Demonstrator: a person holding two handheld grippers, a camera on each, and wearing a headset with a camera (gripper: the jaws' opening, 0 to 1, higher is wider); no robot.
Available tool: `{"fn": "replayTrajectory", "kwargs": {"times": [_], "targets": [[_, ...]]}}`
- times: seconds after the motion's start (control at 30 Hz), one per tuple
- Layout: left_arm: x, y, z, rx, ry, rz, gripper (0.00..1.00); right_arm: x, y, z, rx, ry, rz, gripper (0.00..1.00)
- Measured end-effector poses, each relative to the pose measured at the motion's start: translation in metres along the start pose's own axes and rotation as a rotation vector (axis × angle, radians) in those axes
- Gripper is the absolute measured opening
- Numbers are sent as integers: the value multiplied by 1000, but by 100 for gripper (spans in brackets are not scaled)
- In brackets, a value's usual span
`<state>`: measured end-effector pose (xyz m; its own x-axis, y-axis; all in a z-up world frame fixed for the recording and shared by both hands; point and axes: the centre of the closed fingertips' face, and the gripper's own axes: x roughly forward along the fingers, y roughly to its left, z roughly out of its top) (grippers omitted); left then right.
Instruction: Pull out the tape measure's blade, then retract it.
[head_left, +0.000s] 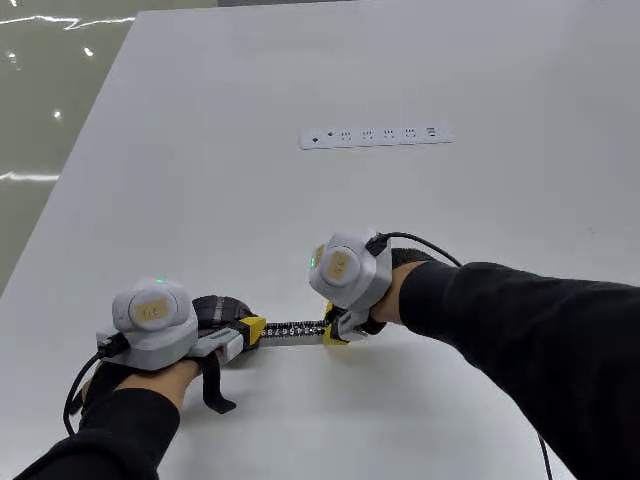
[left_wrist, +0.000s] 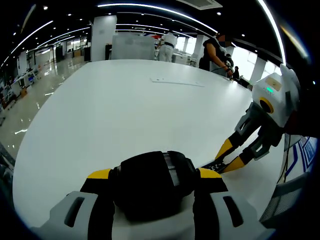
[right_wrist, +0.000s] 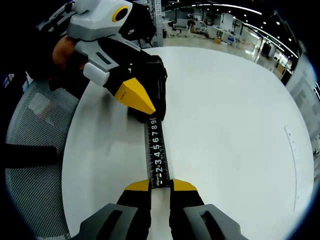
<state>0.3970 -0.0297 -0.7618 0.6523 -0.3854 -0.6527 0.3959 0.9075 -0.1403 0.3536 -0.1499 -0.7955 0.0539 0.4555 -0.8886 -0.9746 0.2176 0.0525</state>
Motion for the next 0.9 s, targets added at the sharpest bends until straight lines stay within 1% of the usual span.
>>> {"fn": "replayTrajectory", "kwargs": {"times": [0.47,0.9], "targets": [[-2,-2,0,-2,-1,-2,58,1,0,2,-1,-7,1,9],[0,0,0,-6,-4,-5,58,3,0,4,1,-10,2,8]]}}
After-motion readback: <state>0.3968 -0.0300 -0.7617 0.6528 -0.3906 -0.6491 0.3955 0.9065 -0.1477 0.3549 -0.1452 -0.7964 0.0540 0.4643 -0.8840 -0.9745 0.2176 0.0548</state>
